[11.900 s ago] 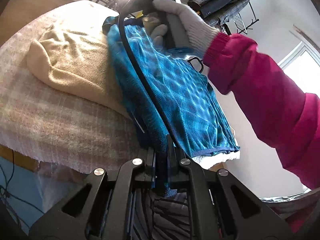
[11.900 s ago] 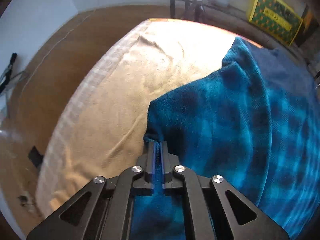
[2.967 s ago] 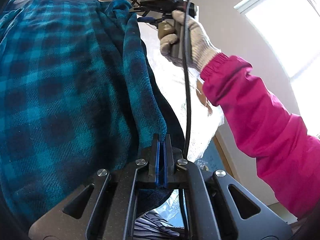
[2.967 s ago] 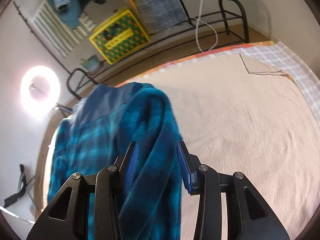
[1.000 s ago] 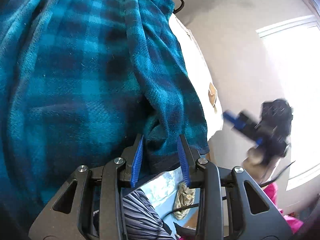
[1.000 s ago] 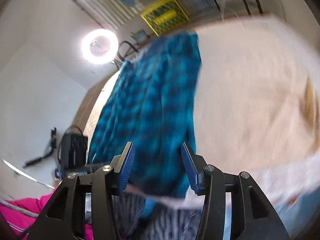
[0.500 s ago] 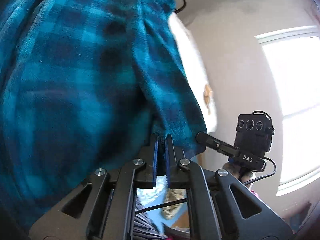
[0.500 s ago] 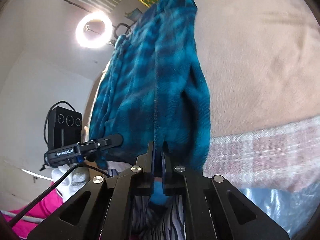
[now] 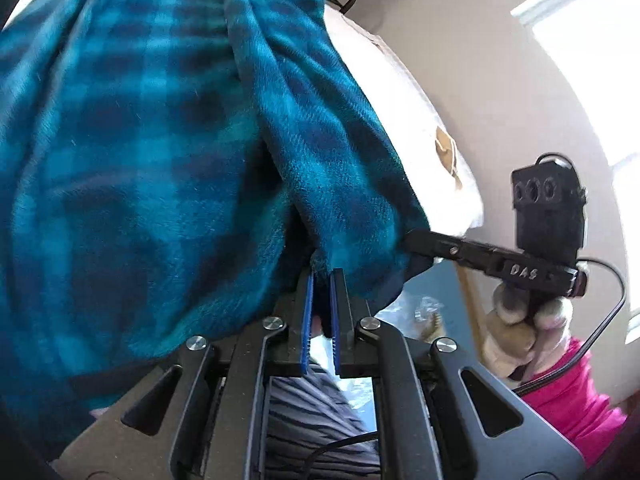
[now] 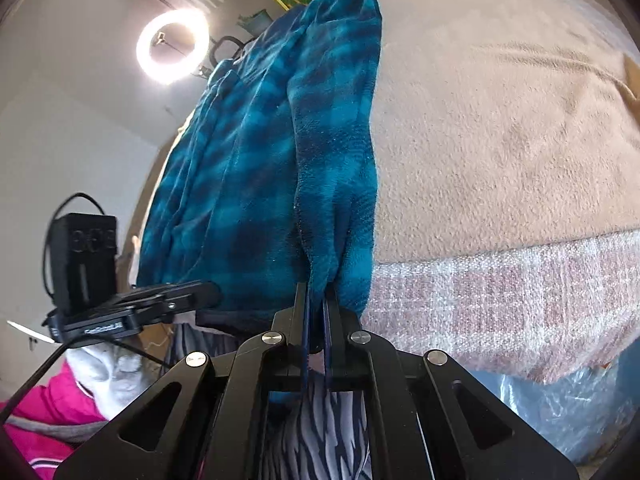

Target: Fold large clothes

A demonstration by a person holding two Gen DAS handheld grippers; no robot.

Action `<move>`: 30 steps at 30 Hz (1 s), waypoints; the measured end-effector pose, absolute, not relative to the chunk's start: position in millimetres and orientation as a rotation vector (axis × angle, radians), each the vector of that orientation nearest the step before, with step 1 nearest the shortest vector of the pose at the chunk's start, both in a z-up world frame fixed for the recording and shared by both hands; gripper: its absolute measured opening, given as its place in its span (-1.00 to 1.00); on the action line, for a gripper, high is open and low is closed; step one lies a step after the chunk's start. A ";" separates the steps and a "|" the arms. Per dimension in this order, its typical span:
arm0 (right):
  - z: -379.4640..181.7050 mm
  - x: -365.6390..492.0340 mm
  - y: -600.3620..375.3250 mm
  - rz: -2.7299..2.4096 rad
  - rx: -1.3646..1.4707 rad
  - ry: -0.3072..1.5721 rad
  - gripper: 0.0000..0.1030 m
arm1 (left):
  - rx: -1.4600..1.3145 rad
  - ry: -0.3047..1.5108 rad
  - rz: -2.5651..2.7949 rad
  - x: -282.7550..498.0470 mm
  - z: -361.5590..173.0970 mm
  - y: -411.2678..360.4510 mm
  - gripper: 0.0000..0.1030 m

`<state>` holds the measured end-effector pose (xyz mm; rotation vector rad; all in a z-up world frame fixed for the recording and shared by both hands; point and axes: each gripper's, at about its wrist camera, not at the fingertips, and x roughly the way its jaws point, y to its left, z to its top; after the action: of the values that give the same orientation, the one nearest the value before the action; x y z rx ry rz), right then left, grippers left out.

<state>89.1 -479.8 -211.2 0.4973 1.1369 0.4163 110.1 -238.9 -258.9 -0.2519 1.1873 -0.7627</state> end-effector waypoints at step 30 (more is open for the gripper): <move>-143.5 4.4 -589.8 0.315 0.613 0.730 -0.29 | 0.261 0.983 -0.753 81.0 -259.1 -385.1 0.10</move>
<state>4.4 -589.8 -143.5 0.6135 0.7304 0.3153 81.0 -385.1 -259.1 0.2608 0.9829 -0.7531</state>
